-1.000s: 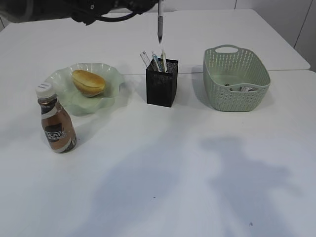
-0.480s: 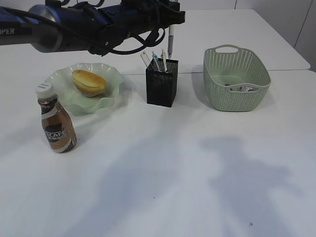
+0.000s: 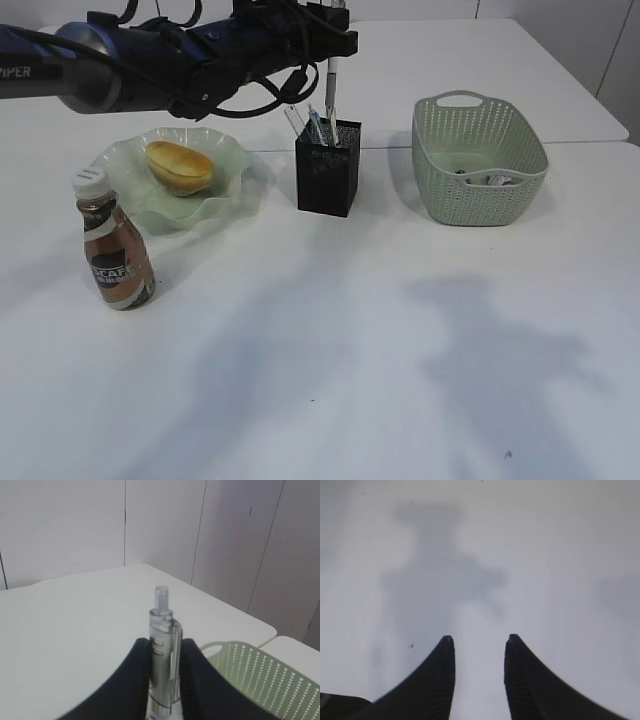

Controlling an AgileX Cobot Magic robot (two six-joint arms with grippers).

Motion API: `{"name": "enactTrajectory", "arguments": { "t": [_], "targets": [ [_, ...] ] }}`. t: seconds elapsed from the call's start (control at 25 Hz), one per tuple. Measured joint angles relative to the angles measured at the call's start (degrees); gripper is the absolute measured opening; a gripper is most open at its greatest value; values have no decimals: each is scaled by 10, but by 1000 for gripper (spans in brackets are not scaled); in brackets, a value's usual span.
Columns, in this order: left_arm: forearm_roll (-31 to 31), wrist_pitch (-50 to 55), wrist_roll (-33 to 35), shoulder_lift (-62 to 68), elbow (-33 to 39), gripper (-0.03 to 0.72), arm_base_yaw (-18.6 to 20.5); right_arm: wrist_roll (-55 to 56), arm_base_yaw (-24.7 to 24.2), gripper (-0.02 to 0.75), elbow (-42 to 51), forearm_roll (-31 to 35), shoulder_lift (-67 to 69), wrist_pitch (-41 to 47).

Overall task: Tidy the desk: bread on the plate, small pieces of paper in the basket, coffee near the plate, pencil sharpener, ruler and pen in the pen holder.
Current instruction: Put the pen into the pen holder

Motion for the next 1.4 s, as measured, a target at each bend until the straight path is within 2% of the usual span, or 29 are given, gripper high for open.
{"name": "enactTrajectory", "arguments": {
  "t": [0.28,0.84,1.0,1.2,1.4],
  "targets": [
    [0,-27,24,13,0,108,0,0,0,281,0,-1,0,-2],
    [2,-28,26,19,0,118,0,-1,0,280,0,-1,0,-3],
    [12,-26,26,19,0,162,0,-1,0,281,0,-1,0,-3],
    [24,-24,26,19,0,281,0,-1,0,280,0,-1,0,-5],
    [26,-10,26,19,0,308,0,-1,0,280,0,-1,0,-8]
  ]
}}
